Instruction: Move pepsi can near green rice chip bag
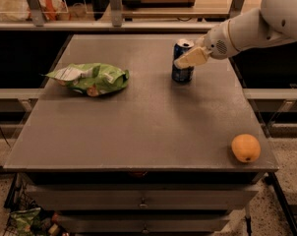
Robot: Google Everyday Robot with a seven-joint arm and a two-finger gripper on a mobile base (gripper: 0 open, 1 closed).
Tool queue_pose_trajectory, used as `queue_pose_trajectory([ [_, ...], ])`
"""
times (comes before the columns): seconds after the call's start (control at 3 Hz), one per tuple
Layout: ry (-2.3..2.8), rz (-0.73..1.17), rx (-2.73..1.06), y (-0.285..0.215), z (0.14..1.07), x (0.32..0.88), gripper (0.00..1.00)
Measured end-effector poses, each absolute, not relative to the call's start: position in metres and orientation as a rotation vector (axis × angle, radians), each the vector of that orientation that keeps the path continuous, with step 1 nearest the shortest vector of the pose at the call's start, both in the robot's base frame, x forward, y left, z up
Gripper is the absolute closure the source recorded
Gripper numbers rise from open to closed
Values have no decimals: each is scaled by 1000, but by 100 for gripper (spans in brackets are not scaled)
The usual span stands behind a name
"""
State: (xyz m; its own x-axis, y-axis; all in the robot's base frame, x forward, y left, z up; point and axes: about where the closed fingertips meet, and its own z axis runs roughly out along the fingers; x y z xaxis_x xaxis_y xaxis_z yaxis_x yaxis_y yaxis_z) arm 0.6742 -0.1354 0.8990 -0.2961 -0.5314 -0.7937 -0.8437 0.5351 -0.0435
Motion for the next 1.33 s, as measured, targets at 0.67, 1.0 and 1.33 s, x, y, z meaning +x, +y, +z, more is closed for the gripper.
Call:
queue_pose_trajectory([
  [0.67,1915,589,-1099,-94,945,666,100],
  [1.0,1872,611,-1133,-55,961,665,100],
  [1.33,1842,586,-1178,-21,960,668,100],
])
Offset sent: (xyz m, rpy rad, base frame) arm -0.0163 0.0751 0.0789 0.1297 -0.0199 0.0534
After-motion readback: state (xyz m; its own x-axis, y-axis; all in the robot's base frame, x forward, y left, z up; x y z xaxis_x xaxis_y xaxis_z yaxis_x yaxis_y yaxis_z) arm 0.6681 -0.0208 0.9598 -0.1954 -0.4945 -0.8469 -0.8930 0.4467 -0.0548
